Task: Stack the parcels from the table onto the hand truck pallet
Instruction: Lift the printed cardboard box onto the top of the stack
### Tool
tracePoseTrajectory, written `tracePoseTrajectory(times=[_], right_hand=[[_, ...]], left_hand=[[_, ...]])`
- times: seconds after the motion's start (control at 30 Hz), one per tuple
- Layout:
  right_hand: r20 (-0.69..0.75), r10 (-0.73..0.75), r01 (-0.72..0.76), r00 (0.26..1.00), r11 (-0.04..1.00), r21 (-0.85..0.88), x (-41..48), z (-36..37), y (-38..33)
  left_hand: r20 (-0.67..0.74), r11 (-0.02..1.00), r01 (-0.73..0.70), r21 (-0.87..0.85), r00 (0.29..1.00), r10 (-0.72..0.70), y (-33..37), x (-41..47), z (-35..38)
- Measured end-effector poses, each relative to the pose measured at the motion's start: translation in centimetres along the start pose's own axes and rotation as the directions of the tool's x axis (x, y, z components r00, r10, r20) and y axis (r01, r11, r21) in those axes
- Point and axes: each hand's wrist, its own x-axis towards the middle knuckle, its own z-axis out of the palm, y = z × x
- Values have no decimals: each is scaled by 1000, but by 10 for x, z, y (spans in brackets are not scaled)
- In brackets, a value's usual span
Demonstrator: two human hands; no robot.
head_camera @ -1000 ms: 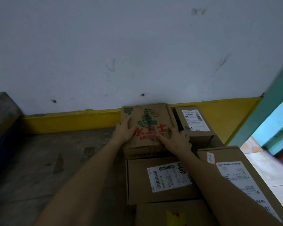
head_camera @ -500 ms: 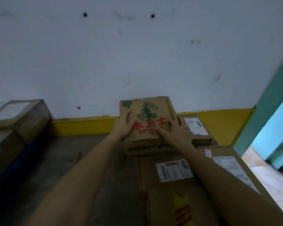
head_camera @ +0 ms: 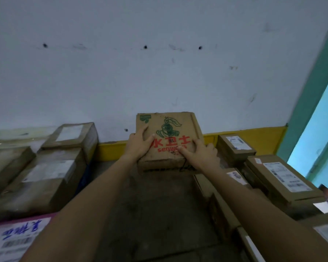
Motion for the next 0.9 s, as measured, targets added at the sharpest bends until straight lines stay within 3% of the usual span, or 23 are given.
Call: tracePoseTrajectory(times=[0.23, 0.5, 0.7, 0.9], right_hand=[[-16, -13, 13, 1000, 1000, 5, -57, 14, -60], [-33, -105, 105, 994, 994, -1, -71, 27, -121], [-37, -226, 227, 973, 974, 14, -76, 45, -179], [-46, -257, 259, 965, 965, 40, -85, 80, -259]], left_hand=[[-20, 1000, -23, -3, 1000, 23, -29, -35, -72], [-154, 999, -52, -3, 987, 51, -51, -47, -135], [-230, 997, -37, -62, 973, 22, -81, -52, -194], [-278, 996, 12, -89, 960, -36, -130, -39, -265]])
